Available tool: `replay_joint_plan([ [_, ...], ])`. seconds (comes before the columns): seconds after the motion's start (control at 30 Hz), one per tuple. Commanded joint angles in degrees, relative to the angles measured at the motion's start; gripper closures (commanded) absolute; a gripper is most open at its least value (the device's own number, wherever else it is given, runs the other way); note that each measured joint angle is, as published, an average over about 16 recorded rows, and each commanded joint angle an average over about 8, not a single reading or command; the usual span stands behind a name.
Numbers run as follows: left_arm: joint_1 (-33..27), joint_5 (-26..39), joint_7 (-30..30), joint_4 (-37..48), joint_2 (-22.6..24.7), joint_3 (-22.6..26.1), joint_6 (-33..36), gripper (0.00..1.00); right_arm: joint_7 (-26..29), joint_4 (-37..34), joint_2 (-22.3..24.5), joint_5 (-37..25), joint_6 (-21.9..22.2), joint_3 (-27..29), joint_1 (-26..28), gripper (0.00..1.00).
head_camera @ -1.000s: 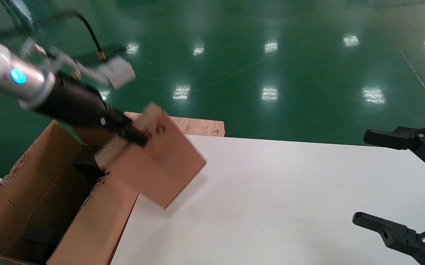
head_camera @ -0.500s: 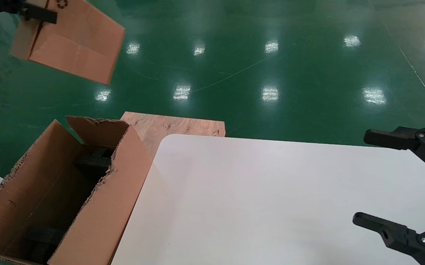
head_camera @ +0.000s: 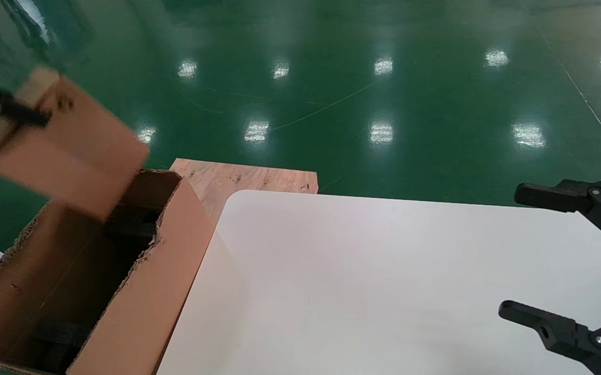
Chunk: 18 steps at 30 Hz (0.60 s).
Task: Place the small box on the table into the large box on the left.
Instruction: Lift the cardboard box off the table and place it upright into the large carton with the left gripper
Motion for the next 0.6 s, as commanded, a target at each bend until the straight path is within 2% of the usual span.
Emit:
replay_joint_plan([
  [0.03, 0.65, 0.92, 0.52, 1.91, -0.15, 0.91, 3.20, 1.00, 0.00, 0.00, 0.00, 0.00, 0.00, 0.00, 0.00, 0.00],
  [0.2, 4.80, 2.38, 0.56, 4.89, 0.32, 2.30, 2.80, 1.00, 0.00, 0.00, 0.00, 0.00, 0.00, 0.00, 0.00, 0.00],
  [0.6, 11.47, 2.83, 0.18, 7.13, 1.38, 2.73, -2.90, 1.00, -0.01, 0.00, 0.00, 0.01, 0.00, -0.01, 0.00, 0.00],
])
